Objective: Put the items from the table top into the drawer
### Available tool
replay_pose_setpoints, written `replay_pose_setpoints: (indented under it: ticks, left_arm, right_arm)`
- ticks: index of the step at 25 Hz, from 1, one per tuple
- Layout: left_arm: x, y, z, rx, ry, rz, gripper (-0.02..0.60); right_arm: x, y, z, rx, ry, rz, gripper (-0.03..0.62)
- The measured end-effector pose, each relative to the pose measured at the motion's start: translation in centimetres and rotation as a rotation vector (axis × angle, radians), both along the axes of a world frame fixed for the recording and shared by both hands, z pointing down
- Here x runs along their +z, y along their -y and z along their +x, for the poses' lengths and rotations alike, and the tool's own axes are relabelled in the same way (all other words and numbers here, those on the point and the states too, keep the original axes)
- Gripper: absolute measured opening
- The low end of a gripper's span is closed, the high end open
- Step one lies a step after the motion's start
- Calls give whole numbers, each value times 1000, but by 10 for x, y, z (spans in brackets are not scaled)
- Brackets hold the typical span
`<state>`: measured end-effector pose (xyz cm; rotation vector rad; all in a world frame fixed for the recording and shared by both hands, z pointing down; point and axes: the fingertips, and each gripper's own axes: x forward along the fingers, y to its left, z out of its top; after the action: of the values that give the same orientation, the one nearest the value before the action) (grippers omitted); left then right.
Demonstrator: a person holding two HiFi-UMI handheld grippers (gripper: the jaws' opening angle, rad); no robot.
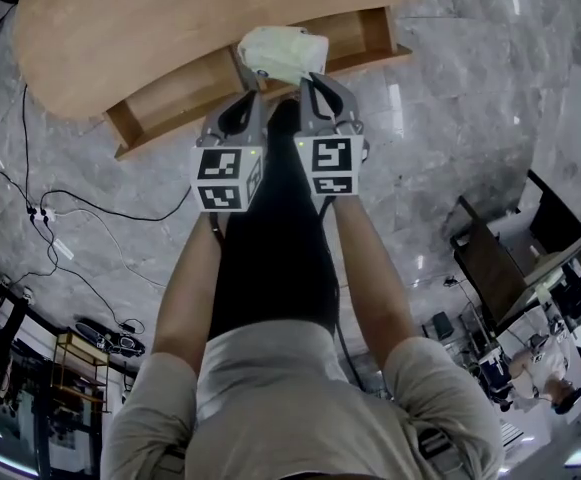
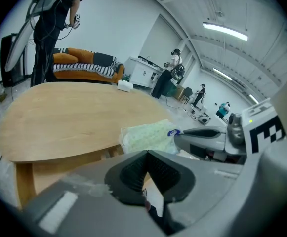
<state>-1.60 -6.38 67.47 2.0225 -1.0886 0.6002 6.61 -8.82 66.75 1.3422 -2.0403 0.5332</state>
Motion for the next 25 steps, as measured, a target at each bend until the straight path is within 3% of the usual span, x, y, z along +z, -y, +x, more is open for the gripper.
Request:
replay_pose_setpoints:
  ticks: [9,15,25]
  left_arm:
    - [33,-2,26,44,20,-49,20]
    - [51,7,37,49,85,-73,20]
    - [80,22,40,-32,90,-131,20]
  right_arm:
    - [50,1,31,-38,-36,-72,8]
    - [71,6,37,-143,-52,-108,8]
    - [126,17,30,-294,-65,-195,8]
